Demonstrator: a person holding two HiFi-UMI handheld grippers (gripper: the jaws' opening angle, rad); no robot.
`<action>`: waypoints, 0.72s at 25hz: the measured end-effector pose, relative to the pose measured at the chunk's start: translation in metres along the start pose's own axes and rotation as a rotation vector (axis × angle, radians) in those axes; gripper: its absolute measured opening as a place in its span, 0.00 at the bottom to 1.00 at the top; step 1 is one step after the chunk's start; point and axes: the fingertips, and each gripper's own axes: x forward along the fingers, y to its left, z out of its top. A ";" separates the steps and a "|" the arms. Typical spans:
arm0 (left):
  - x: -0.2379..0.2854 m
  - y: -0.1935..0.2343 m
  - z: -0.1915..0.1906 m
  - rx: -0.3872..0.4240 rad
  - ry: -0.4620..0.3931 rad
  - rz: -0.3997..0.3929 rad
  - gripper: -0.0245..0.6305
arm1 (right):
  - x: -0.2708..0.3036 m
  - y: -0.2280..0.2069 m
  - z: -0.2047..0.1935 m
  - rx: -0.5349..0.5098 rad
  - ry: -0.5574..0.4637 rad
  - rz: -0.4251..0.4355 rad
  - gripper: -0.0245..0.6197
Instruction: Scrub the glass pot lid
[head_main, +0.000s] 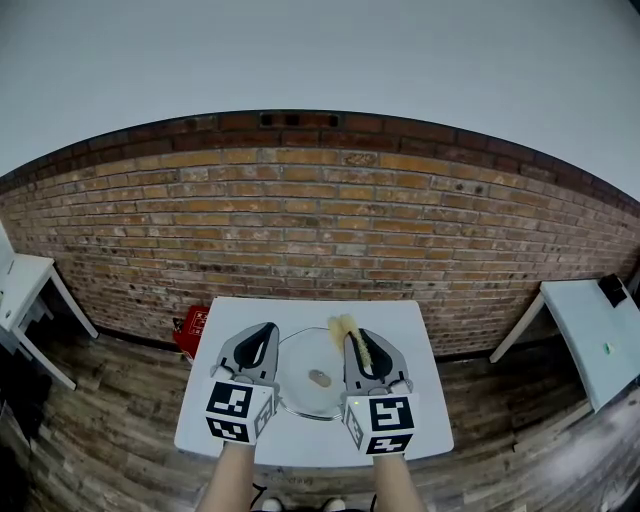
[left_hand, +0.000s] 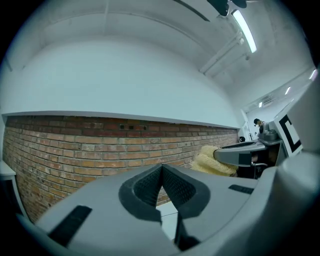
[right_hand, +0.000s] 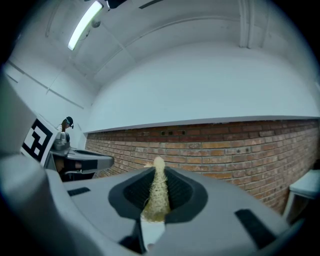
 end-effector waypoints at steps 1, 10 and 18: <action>0.000 0.000 0.001 0.000 -0.001 -0.002 0.05 | 0.000 0.000 0.001 -0.003 0.000 -0.002 0.13; -0.001 0.002 0.006 0.004 -0.012 -0.009 0.05 | -0.002 0.003 0.005 -0.029 -0.002 -0.005 0.13; -0.002 0.001 0.005 0.008 -0.007 -0.014 0.05 | -0.003 0.004 0.003 -0.025 0.001 -0.008 0.13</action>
